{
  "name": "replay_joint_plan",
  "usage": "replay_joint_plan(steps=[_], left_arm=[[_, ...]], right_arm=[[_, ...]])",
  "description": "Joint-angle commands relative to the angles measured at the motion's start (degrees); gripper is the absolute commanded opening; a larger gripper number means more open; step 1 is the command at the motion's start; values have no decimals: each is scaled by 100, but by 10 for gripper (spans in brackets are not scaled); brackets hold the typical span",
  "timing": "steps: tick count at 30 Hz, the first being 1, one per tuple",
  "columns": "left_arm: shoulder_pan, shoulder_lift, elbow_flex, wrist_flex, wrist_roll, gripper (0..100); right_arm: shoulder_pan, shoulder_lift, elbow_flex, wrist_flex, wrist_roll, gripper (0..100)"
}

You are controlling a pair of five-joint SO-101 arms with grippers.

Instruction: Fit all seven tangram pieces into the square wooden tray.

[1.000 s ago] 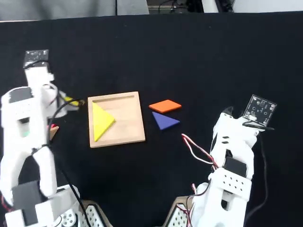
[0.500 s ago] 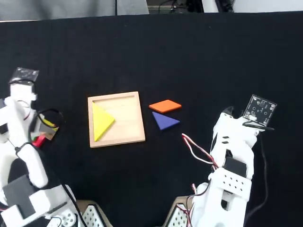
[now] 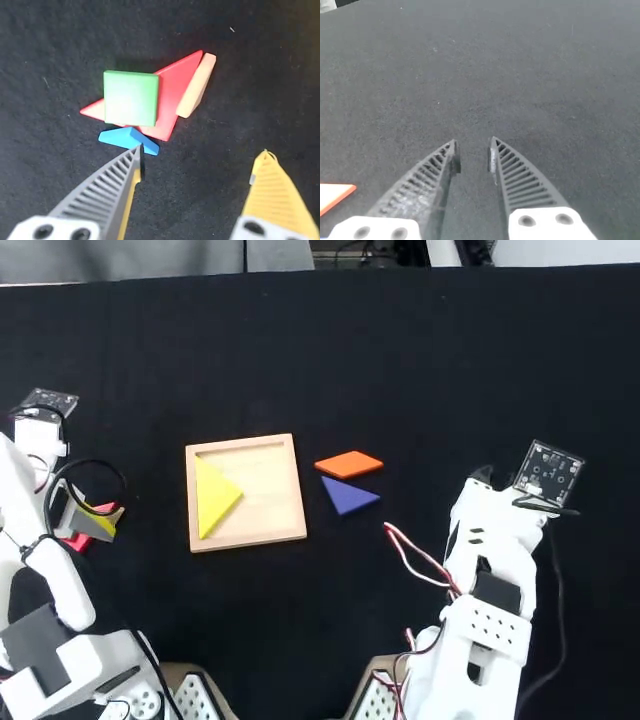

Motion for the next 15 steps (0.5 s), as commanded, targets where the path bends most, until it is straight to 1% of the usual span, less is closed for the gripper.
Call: replay_joint_plan(steps=[1,8,15], left_arm=[[-13,-62,-268,-149,-88,339],[-57,-62,-215,-1187,-44,339],[-48,-35,-180,-1240,79,339]], right_arm=[[-70,-4,-40,-105,62,103],[-70,-4,-40,-105,62,103],[-70,-4,-40,-105,62,103]])
